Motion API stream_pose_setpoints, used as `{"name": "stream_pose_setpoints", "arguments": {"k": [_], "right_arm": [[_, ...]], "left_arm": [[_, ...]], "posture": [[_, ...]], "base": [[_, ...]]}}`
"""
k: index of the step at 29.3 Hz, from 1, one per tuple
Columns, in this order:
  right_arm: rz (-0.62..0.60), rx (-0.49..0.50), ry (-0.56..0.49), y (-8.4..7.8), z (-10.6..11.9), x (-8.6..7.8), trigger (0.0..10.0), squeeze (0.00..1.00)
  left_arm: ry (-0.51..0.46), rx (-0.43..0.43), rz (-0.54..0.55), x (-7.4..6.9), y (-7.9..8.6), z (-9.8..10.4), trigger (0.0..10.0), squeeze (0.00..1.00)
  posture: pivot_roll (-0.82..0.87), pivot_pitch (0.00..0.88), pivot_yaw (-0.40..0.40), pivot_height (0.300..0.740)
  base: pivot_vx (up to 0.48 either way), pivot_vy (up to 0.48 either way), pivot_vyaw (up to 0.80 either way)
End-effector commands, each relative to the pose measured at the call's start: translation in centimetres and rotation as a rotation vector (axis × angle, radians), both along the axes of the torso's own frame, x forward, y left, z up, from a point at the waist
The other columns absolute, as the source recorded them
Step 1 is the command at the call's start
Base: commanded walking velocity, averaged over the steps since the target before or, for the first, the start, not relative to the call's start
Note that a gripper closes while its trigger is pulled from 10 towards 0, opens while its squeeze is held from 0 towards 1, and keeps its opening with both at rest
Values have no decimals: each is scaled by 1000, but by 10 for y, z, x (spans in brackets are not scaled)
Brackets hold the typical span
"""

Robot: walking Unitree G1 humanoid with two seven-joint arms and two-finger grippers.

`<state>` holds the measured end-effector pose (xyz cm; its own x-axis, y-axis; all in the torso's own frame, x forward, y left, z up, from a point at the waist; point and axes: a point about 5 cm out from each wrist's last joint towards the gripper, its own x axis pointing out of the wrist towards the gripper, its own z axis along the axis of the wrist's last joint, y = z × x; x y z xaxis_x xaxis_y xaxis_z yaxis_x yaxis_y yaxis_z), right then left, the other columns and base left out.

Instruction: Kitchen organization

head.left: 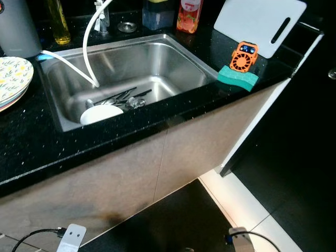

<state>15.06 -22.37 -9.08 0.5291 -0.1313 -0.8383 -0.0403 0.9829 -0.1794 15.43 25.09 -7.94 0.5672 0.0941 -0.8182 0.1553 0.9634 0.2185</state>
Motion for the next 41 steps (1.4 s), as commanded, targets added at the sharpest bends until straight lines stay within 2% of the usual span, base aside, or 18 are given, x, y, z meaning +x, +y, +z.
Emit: {"name": "stream_pose_setpoints", "arguments": {"k": [1, 5, 32, 37, 39, 41], "right_arm": [[1, -10, 9, -3, 0, -1, 10000, 0], [0, -9, 9, -3, 0, -1, 10000, 0], [0, -6, 10, -2, -1, -2, 10000, 0], [-1, -6, 14, -1, -1, -3, 10000, 0], [-1, -6, 18, -1, -1, -4, 10000, 0], [-1, -7, 19, -2, -2, -4, 10000, 0]], "left_arm": [[29, -5, -1, -8, -4, -5, 10000, 8], [30, 0, -2, -8, -3, -5, 10000, 12], [39, 10, -2, -9, -3, -5, 10000, 12], [43, 22, -24, -9, -3, -5, 10000, 90], [44, 34, -31, -9, -3, -5, 10000, 176], [44, 38, -31, -9, -2, -5, 10000, 176]], "posture": [[71, 122, -60, 740], [71, 122, -60, 740], [71, 129, -58, 740], [70, 129, -59, 740], [70, 129, -59, 740], [70, 129, -59, 740]], "base": [[-262, 0, 0], [-262, 0, 0], [0, 0, 0], [0, 0, 0], [0, -199, 0], [0, -398, 0]]}}
